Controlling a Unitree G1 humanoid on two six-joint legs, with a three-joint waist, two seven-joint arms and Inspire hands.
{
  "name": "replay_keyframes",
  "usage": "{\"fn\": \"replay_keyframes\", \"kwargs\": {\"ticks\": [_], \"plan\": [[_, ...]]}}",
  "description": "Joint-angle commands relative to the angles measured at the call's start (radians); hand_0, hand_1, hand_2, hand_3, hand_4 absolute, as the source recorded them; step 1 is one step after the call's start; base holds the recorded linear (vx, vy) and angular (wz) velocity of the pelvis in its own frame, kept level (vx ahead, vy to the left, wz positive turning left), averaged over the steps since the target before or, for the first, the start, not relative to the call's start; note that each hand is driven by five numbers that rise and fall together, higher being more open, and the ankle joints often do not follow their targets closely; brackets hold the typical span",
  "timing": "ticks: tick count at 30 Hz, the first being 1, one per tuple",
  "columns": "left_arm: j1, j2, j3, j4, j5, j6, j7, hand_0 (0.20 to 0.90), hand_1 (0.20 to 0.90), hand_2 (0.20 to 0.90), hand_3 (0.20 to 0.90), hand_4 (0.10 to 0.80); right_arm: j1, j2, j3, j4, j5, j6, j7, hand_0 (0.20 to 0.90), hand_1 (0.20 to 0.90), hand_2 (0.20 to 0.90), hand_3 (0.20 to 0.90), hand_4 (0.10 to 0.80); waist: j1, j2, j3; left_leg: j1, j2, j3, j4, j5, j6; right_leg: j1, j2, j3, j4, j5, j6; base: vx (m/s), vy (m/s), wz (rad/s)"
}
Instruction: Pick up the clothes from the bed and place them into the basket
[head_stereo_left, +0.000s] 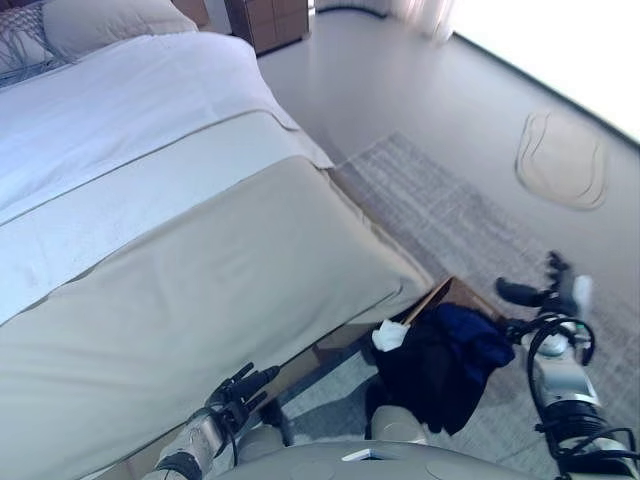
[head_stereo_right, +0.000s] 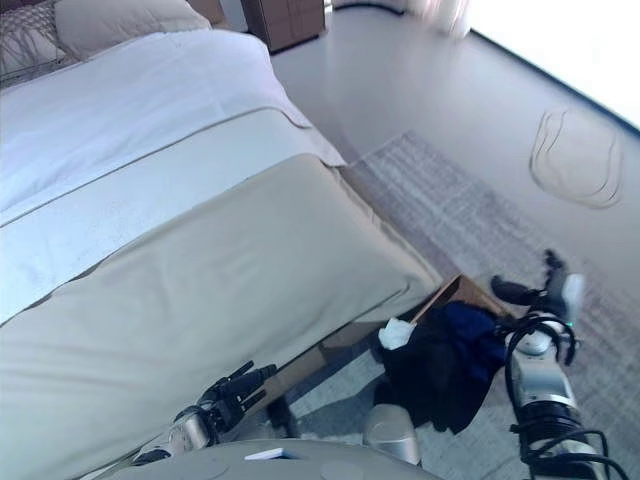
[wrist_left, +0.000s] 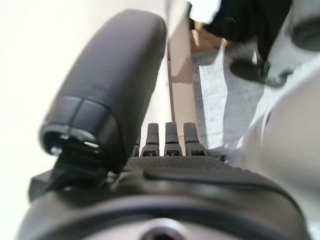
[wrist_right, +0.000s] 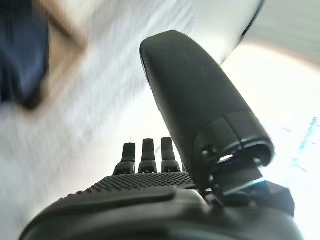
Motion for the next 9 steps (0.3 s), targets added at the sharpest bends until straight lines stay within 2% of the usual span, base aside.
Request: {"fn": "replay_keyframes", "kwargs": {"ticks": [1, 5, 7, 9], "plan": [[-0.047, 0.036, -0.030, 0.043, 0.179, -0.081, 0.015, 0.900, 0.900, 0.900, 0.900, 0.800, -0.020, 0.019, 0.044, 0.071, 0.106, -0.073, 0.134, 0.900, 0.900, 0.900, 0.900, 0.800, 0.025, 0.028, -0.039, 0.055, -0.051, 0.019, 0.006, -0.176, 0.014, -0.007, 0.048, -0.046, -0.009, 0.011, -0.035, 0.049, 0.120, 0.23], [-0.070, 0.039, -0.061, 0.094, 0.211, -0.068, -0.007, 0.900, 0.900, 0.900, 0.900, 0.800, -0.033, 0.093, 0.099, 0.334, 0.090, -0.088, 0.257, 0.900, 0.900, 0.900, 0.900, 0.800, 0.053, 0.029, -0.064, 0.076, -0.065, 0.004, 0.003, -0.188, 0.030, 0.018, 0.047, -0.058, -0.001, 0.000, -0.036, 0.065, 0.097, 0.06], [-0.075, 0.034, -0.065, 0.140, 0.230, -0.077, -0.021, 0.900, 0.900, 0.900, 0.900, 0.800, -0.044, 0.121, 0.126, 0.488, 0.017, -0.089, 0.288, 0.900, 0.900, 0.900, 0.900, 0.800, 0.073, 0.028, -0.072, 0.089, -0.074, -0.009, 0.004, -0.197, 0.040, 0.040, 0.043, -0.070, 0.003, -0.007, -0.034, 0.059, 0.057, 0.12], [-0.076, 0.033, -0.063, 0.164, 0.245, -0.084, -0.026, 0.900, 0.900, 0.900, 0.900, 0.800, -0.051, 0.130, 0.142, 0.562, -0.024, -0.068, 0.298, 0.900, 0.900, 0.900, 0.900, 0.800, 0.085, 0.027, -0.080, 0.090, -0.079, -0.019, 0.002, -0.197, 0.044, 0.044, 0.041, -0.075, 0.004, -0.008, -0.033, 0.034, 0.029, 0.21]]}}
